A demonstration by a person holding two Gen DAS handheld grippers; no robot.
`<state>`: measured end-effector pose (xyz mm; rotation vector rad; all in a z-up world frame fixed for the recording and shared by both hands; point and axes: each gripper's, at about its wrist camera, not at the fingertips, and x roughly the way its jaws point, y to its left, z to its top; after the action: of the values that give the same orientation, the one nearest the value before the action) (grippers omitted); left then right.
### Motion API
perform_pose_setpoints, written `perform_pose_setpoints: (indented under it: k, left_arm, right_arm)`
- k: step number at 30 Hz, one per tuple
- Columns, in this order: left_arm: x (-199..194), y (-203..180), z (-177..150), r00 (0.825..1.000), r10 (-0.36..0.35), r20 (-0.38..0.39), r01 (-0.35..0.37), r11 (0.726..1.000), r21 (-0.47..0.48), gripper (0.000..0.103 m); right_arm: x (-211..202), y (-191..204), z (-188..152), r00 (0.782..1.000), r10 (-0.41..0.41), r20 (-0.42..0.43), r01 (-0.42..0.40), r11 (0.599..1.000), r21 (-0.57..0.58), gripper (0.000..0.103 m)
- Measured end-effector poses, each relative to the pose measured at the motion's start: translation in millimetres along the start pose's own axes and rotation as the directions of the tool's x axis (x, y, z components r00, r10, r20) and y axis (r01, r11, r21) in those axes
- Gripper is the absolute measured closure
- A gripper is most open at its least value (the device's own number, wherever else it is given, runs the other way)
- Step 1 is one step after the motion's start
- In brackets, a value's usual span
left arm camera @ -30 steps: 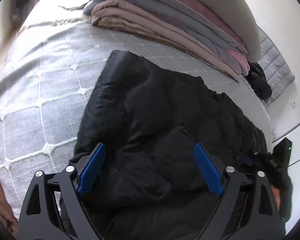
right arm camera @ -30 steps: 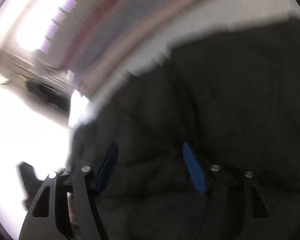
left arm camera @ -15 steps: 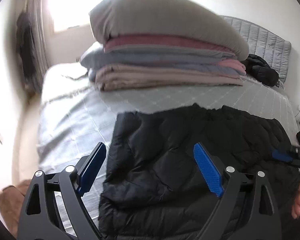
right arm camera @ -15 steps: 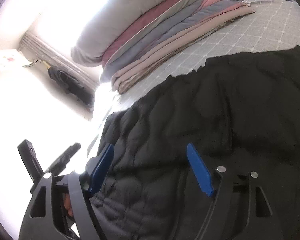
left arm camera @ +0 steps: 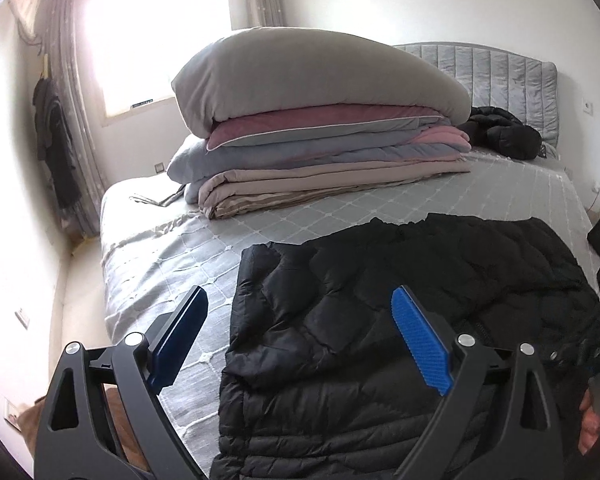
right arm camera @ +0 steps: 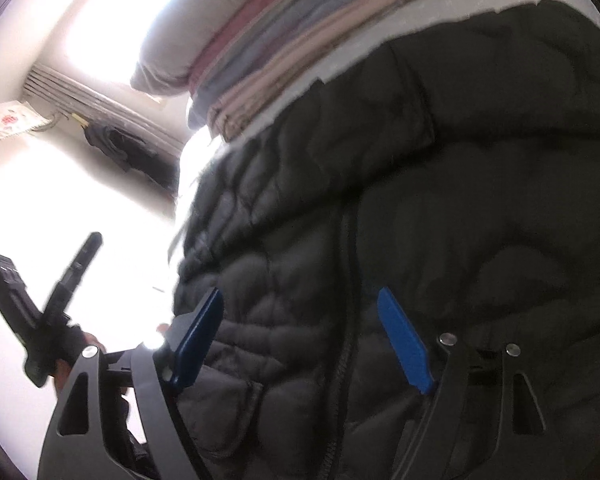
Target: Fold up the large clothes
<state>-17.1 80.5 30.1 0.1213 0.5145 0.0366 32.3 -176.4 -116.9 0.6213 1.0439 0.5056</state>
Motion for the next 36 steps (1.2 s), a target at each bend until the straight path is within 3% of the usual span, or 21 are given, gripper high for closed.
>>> perform_pose_setpoints:
  k: [3, 7, 13, 36]
  left_arm:
    - [-0.5, 3.3, -0.8, 1.0, 0.003, -0.001, -0.003, 1.0, -0.008, 0.013]
    - [-1.8, 3.7, -3.1, 1.0, 0.027, 0.003, -0.027, 1.0, 0.011, 0.013]
    - [-6.9, -2.9, -4.7, 0.999, 0.039, 0.02, -0.04, 0.998, 0.05, 0.013]
    - [-18.1, -11.2, -5.6, 0.998, 0.028, 0.065, -0.034, 0.995, 0.089, 0.013]
  right_arm:
    - [11.7, -1.9, -5.8, 0.999, -0.034, -0.017, 0.033, 0.999, -0.019, 0.024]
    - [24.9, 12.5, -7.0, 0.997, -0.075, -0.022, 0.072, 0.991, -0.11, 0.012]
    - [32.7, 25.8, -13.0, 0.99, -0.137, -0.018, 0.131, 0.972, -0.194, 0.007]
    - [38.7, 32.1, -14.8, 0.985, -0.171, -0.012, 0.165, 0.961, -0.223, 0.007]
